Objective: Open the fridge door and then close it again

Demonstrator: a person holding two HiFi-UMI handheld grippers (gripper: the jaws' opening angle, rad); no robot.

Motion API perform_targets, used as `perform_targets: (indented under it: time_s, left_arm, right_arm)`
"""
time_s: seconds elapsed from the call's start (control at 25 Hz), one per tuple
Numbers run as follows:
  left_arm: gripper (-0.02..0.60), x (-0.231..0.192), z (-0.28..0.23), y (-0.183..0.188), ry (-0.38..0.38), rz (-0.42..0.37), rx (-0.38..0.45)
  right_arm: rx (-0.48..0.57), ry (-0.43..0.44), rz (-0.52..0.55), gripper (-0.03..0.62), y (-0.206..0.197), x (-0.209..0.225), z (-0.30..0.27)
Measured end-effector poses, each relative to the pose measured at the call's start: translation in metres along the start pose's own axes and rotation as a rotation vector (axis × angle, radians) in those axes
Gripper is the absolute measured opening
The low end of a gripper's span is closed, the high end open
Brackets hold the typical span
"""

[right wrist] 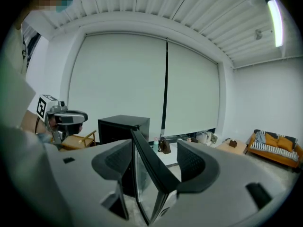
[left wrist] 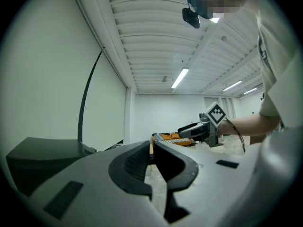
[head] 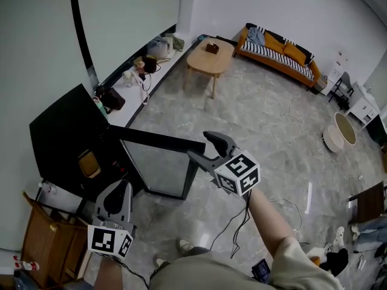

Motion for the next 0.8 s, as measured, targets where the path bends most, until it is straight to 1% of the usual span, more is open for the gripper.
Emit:
perform_targets:
  time_s: [0.12, 0.28, 0.48, 0.6, 0.8]
  left_arm:
    - [0.026, 0.0, -0.017, -0.005, -0.015, 0.007, 0.006]
    - [0.026, 0.003, -0.04, -0.011, -0.029, 0.013, 0.013]
    - [0.026, 0.002, -0.063, -0.024, -0.035, 0.03, -0.025]
    - [0.026, -0.002, -0.066, -0.034, -0.027, 0.04, -0.053]
    - [0.026, -0.007, -0.068, -0.041, -0.004, 0.05, -0.074]
  right_arm:
    - [-0.034, 0.005, -0.002, 0.258, -0.016, 0.01, -0.011]
    - [-0.066, 0.025, -0.029, 0.264, -0.039, 0.02, -0.025]
    - [-0.097, 0.044, -0.073, 0.273, -0.063, 0.031, -0.039]
    - [-0.121, 0.057, -0.086, 0.273, -0.075, 0.032, -0.047]
    - [-0.148, 0.082, -0.12, 0.272, -0.093, 0.032, -0.055]
Point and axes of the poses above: the fingertips, and each gripper's own axes: z backward along the fingers, x to its right, y out of its top, the point moved 8 cm from there along z, backward along the fingers, and after that the axes turned 10 degrees about -y, right-handed, at the moved point
